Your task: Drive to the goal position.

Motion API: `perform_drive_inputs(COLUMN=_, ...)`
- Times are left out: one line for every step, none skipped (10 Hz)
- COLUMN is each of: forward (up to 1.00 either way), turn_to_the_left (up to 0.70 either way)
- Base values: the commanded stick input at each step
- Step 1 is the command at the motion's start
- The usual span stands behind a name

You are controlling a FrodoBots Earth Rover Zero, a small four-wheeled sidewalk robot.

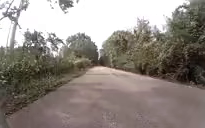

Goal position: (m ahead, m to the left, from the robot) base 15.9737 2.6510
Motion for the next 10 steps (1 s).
perform_drive_inputs(forward=0.7, turn_to_the_left=0.35)
perform_drive_inputs(forward=0.7, turn_to_the_left=0.24)
perform_drive_inputs(forward=0.7, turn_to_the_left=0.0)
perform_drive_inputs(forward=0.7, turn_to_the_left=0.0)
perform_drive_inputs(forward=0.7, turn_to_the_left=0.0)
perform_drive_inputs(forward=0.7, turn_to_the_left=0.0)
perform_drive_inputs(forward=0.7, turn_to_the_left=0.0)
perform_drive_inputs(forward=0.7, turn_to_the_left=0.0)
perform_drive_inputs(forward=0.7, turn_to_the_left=-0.07)
perform_drive_inputs(forward=0.7, turn_to_the_left=-0.22)
